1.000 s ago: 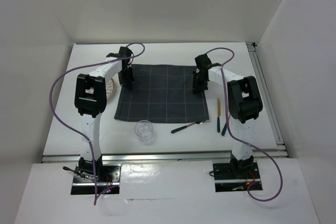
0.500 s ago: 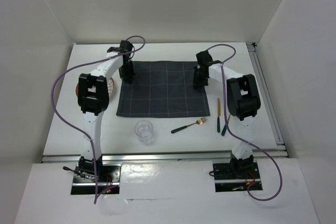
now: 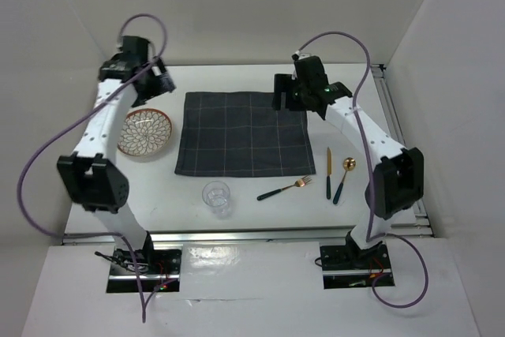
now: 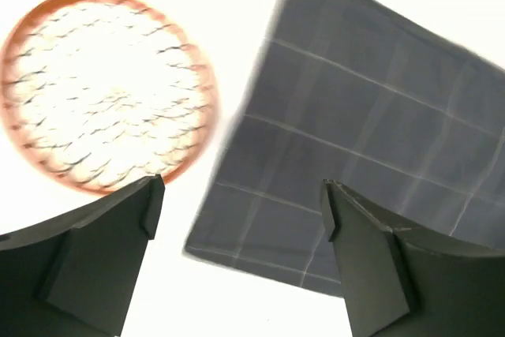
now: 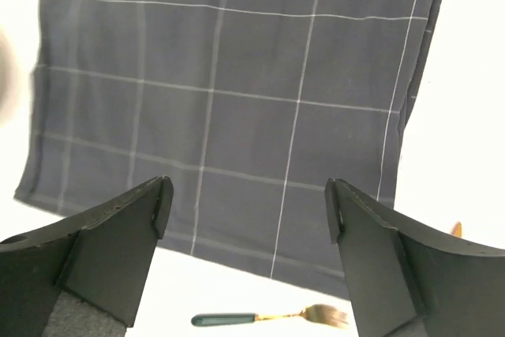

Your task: Set the dinner table for one person

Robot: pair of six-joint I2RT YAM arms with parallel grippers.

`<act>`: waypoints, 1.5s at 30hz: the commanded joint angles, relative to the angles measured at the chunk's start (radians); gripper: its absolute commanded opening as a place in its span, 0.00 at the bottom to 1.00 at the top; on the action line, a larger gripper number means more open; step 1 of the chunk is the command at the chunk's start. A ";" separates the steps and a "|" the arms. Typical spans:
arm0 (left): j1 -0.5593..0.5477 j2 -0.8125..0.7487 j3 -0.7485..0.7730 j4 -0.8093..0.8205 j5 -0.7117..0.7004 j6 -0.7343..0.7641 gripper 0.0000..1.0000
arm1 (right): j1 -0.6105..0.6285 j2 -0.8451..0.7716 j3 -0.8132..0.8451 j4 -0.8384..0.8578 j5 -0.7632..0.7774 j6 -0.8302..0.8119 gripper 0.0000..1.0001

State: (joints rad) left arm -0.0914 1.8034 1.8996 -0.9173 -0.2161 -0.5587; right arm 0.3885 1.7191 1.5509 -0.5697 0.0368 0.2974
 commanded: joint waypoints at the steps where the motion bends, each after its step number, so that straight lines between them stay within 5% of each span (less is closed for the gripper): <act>1: 0.198 -0.102 -0.219 -0.003 0.035 -0.102 1.00 | 0.009 -0.084 -0.075 -0.012 0.005 0.008 0.91; 7: 0.436 -0.285 -0.618 0.204 0.222 -0.165 1.00 | 0.018 -0.156 -0.129 -0.024 -0.015 0.017 0.94; 16: 0.507 -0.135 -0.718 0.360 0.357 -0.193 0.97 | 0.018 -0.210 -0.170 -0.045 -0.015 0.008 0.96; 21: 0.507 -0.075 -0.767 0.437 0.371 -0.233 0.76 | 0.018 -0.228 -0.189 -0.055 0.003 0.008 0.96; 27: 0.507 -0.021 -0.767 0.471 0.371 -0.253 0.65 | 0.018 -0.219 -0.189 -0.076 0.021 0.008 0.96; 34: 0.507 -0.030 -0.760 0.449 0.362 -0.241 0.01 | 0.018 -0.219 -0.160 -0.096 0.032 0.008 0.96; 45: 0.467 -0.206 -0.515 0.308 0.411 -0.169 0.00 | 0.018 -0.220 -0.095 -0.147 0.061 -0.001 0.96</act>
State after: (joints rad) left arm 0.3859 1.7065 1.2625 -0.5964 0.1310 -0.7811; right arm 0.4015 1.5330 1.4139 -0.6857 0.0708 0.3054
